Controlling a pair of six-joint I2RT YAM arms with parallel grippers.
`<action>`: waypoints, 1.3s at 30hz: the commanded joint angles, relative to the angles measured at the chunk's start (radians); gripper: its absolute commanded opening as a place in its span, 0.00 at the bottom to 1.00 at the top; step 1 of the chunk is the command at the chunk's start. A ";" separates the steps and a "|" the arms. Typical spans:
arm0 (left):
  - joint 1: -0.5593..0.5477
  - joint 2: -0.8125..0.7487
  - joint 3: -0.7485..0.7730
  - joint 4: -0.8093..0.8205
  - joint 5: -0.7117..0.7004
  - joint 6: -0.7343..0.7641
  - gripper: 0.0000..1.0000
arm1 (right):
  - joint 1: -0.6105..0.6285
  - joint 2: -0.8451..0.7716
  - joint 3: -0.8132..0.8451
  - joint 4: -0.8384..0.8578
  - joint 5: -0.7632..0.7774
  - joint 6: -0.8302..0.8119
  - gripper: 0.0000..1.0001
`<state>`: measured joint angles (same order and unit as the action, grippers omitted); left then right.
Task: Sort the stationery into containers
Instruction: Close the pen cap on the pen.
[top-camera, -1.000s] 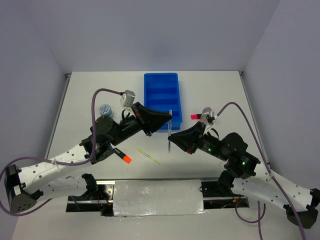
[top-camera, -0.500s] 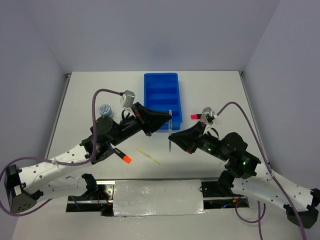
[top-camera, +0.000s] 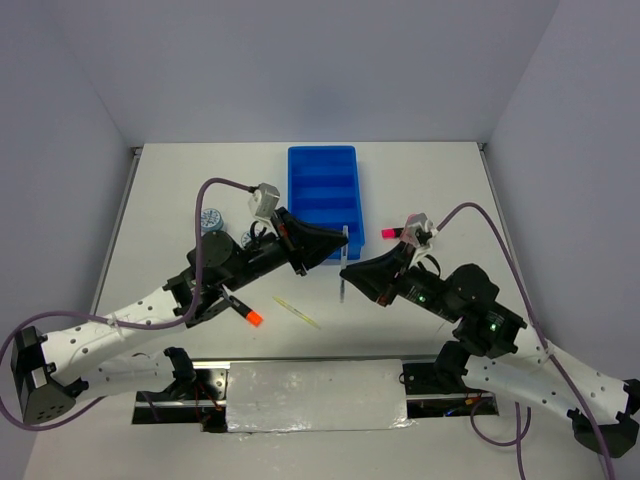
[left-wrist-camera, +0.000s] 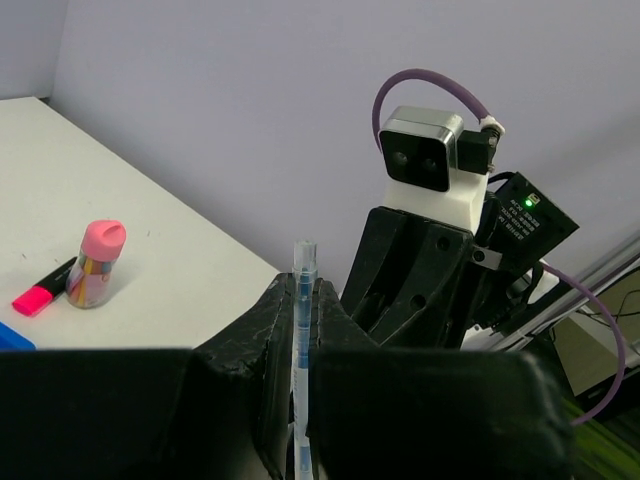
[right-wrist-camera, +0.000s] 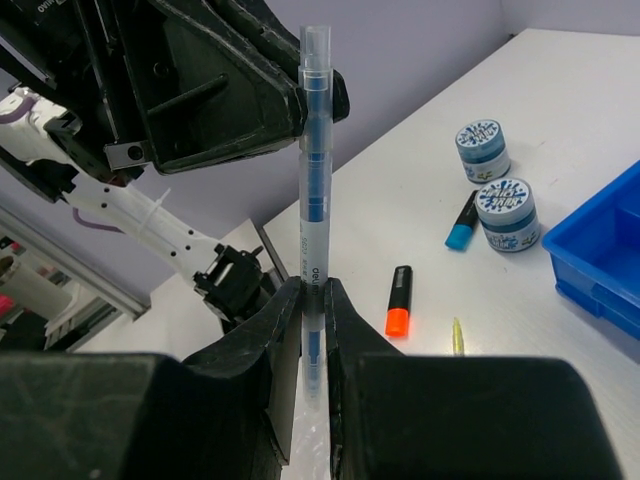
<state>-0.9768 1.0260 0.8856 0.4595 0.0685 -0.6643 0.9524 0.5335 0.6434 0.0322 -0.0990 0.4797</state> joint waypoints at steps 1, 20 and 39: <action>-0.002 0.016 0.023 -0.030 0.042 0.026 0.07 | 0.008 -0.024 0.075 0.087 0.019 -0.030 0.00; -0.003 0.008 0.032 0.039 0.171 0.042 0.00 | 0.008 0.023 0.090 0.095 -0.019 -0.105 0.00; -0.003 -0.037 0.038 0.012 0.137 0.057 0.50 | 0.006 0.079 0.076 0.181 -0.153 -0.141 0.00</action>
<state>-0.9741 1.0077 0.8948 0.4721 0.2646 -0.6041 0.9539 0.6086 0.7010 0.1410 -0.2256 0.3656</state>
